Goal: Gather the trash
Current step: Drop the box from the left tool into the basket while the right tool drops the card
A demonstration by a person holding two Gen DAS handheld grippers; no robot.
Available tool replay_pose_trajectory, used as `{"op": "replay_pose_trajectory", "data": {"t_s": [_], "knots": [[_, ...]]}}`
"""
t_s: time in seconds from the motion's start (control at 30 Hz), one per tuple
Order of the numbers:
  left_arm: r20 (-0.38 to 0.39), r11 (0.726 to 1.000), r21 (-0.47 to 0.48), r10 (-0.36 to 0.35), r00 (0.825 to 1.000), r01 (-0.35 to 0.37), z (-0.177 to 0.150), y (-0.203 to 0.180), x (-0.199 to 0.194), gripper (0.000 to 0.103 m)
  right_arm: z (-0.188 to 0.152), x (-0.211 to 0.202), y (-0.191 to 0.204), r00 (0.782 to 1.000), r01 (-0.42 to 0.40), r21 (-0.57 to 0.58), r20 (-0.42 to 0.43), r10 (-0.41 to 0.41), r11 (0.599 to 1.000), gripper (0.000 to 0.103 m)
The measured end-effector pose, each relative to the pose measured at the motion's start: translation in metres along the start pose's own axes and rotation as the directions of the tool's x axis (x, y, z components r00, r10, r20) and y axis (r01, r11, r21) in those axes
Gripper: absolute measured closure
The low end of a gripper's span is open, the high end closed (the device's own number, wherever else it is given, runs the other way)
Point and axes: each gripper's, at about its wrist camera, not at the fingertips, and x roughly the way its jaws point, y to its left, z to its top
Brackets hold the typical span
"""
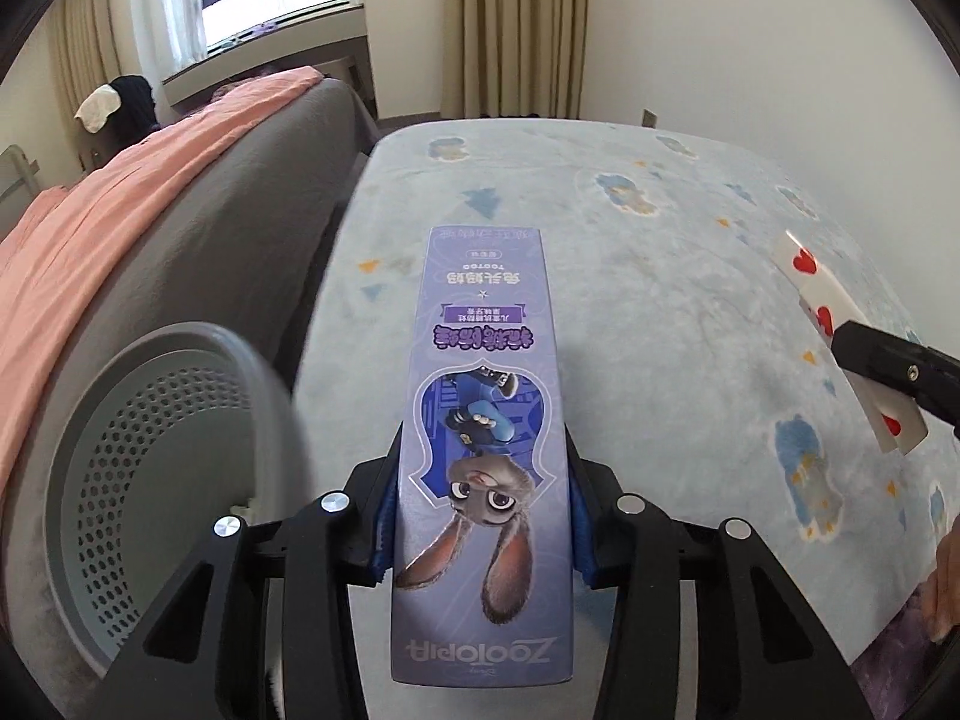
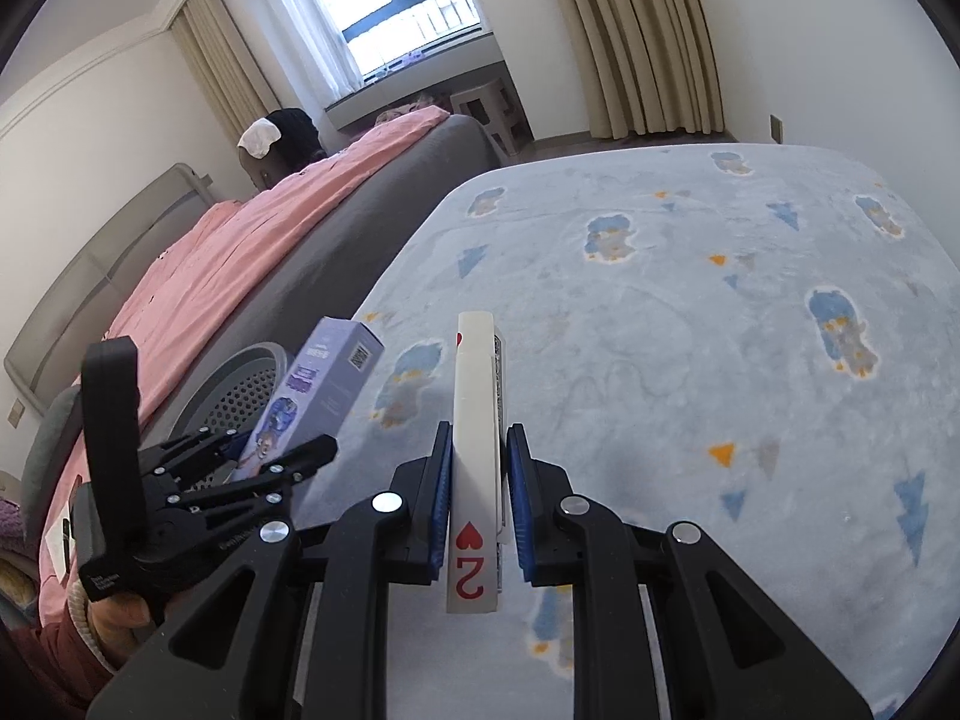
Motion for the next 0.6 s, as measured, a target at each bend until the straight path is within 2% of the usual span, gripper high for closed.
{"op": "replay_pose_trajectory", "data": {"t_s": [0.17, 0.37, 0.6], "knots": [[0.043, 0.992, -0.069, 0.111, 0.993, -0.107, -0.012, 0.067, -0.034, 0.06, 0.004, 0.015, 0.057, 0.999, -0.054, -0.076, -0.003, 0.054, 0.996, 0.085], [0.068, 0.964, -0.142, 0.235, 0.97, -0.223, -0.029, 0.135, -0.06, 0.06, 0.005, 0.051, 0.137, 0.992, -0.121, -0.185, -0.044, 0.115, 0.975, 0.085], [0.032, 0.94, -0.234, 0.262, 0.964, -0.248, -0.051, 0.187, -0.055, 0.06, 0.0, 0.095, 0.211, 0.985, -0.165, -0.285, -0.101, 0.141, 0.944, 0.085]]}}
